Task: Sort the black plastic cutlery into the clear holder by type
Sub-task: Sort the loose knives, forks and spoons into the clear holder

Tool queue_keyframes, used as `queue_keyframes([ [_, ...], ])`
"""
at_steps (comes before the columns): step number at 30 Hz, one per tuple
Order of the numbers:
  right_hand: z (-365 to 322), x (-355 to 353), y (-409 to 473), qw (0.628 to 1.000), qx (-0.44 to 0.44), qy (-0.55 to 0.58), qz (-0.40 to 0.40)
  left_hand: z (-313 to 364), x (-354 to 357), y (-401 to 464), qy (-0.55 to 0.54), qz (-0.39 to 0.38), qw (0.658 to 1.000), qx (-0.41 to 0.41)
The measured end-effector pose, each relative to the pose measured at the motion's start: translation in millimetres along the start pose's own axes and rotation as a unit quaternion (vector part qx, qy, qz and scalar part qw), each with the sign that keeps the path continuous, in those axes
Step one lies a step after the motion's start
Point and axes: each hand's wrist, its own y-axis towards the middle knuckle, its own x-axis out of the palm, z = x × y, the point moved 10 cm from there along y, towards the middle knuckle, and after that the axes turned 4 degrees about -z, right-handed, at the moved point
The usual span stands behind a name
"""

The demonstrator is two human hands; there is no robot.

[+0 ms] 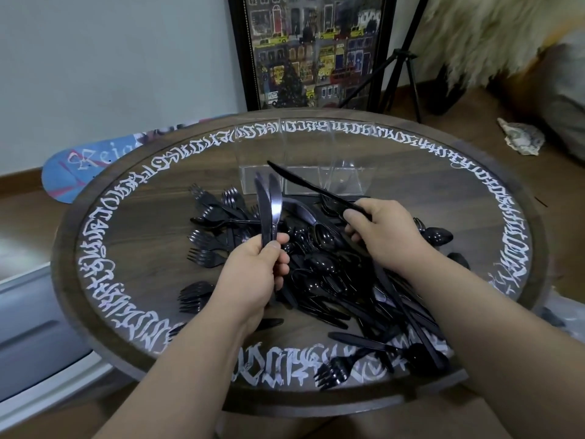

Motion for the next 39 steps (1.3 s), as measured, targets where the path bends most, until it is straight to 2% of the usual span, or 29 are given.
queue_keyframes([
  [2,3,4,-4,0.993,0.026,0.114,-0.024,1,3,-2,-0.012,-0.003,1.0,-0.004],
  [6,1,22,-11,0.943,0.049,0.318,-0.084,8,3,-6,-0.016,0.007,1.0,0.011],
  [11,-11,44,-15,0.904,0.062,0.408,-0.115,13,4,-8,-0.032,0.011,0.999,0.021],
  [16,-18,56,-9,0.863,0.085,0.493,-0.068,9,8,-7,-0.009,0.004,1.0,0.027],
  [23,-28,69,-9,0.835,0.109,0.537,-0.048,7,22,-14,0.041,-0.066,0.996,0.032],
  [26,-30,76,-11,0.846,0.113,0.518,-0.055,6,24,-16,0.061,-0.085,0.994,0.029],
  [31,-24,59,-15,0.905,0.098,0.414,-0.004,8,8,-11,0.057,-0.048,0.997,0.022],
  [35,-27,34,-30,0.973,0.018,0.226,0.041,9,-5,-8,0.019,-0.004,1.0,0.015],
  [39,-36,42,-47,0.994,-0.043,0.1,-0.009,14,-5,-7,-0.057,0.01,0.998,0.005],
])
